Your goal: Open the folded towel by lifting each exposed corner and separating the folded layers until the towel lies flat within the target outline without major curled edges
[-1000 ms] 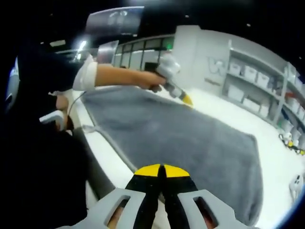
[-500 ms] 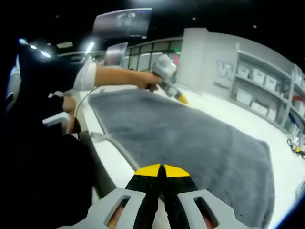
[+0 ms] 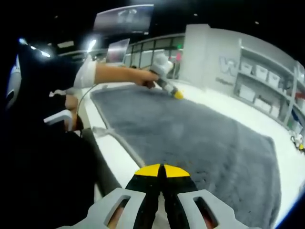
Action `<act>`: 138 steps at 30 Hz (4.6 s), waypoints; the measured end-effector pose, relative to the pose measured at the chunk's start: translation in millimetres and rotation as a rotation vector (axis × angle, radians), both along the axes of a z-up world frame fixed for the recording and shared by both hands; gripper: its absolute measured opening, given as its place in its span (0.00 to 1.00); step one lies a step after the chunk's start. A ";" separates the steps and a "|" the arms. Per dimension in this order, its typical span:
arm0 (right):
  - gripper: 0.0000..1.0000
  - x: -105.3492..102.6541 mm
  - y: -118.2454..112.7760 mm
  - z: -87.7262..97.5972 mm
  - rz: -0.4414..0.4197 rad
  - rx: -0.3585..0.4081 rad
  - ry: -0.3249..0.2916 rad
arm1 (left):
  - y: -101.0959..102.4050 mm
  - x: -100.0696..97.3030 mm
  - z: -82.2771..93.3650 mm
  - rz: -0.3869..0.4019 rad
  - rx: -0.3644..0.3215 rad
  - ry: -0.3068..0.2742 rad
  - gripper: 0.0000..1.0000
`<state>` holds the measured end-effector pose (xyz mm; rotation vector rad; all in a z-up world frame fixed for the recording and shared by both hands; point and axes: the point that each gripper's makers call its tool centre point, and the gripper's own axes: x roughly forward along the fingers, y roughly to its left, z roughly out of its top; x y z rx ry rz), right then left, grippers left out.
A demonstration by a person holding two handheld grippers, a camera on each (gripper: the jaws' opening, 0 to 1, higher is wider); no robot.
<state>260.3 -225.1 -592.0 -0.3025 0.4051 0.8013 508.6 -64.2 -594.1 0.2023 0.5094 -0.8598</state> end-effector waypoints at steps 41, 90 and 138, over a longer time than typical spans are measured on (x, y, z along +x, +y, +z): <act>0.00 25.2 -9.6 22.4 -0.073 -0.004 -0.038 | 101.0 -38.5 21.8 0.102 0.041 -0.079 0.01; 0.00 86.5 -40.3 -4.9 -0.265 -0.099 0.000 | 200.7 -121.2 -0.2 0.335 -0.009 -0.085 0.01; 0.00 53.4 -148.0 3.8 -0.425 -0.074 0.069 | 219.3 -198.6 2.0 0.379 -0.005 -0.047 0.01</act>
